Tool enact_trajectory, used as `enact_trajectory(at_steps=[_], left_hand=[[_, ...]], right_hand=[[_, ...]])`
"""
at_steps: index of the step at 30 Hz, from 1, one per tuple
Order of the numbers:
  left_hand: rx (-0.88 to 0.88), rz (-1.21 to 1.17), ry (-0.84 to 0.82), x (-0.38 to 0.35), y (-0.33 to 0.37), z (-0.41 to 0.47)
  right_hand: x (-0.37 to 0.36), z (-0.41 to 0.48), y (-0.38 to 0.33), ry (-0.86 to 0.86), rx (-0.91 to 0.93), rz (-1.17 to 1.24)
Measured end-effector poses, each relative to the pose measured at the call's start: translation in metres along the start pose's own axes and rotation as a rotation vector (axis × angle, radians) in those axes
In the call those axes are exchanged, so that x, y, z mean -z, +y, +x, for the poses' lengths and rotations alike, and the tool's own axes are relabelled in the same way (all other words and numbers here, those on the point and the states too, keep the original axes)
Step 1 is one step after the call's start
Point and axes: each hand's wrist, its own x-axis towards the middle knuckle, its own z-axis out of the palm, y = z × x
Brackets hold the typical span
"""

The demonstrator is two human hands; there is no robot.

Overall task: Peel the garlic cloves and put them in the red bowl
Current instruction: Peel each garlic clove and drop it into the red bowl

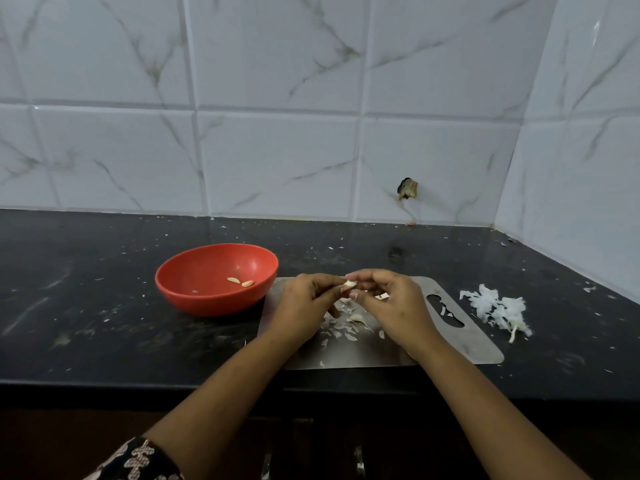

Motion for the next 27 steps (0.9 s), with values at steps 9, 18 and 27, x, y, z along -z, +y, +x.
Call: enact_trajectory(at_steps=[9,18,27], left_hand=[[0.009,-0.125,0.067,0.0026,-0.0011,0.0017],[-0.020,-0.159,0.116,0.0052,-0.0015,0.0022],[0.084,-0.257,0.127,0.0063,0.0015,0.0024]], right_hand=[[-0.0012,0.0015,0.0006,-0.016,-0.030,0.197],[0.0008,0.0008,-0.0024,-0.071,-0.089,0.325],[0.0006,0.0005,-0.0048,-0.124,-0.139,0.419]])
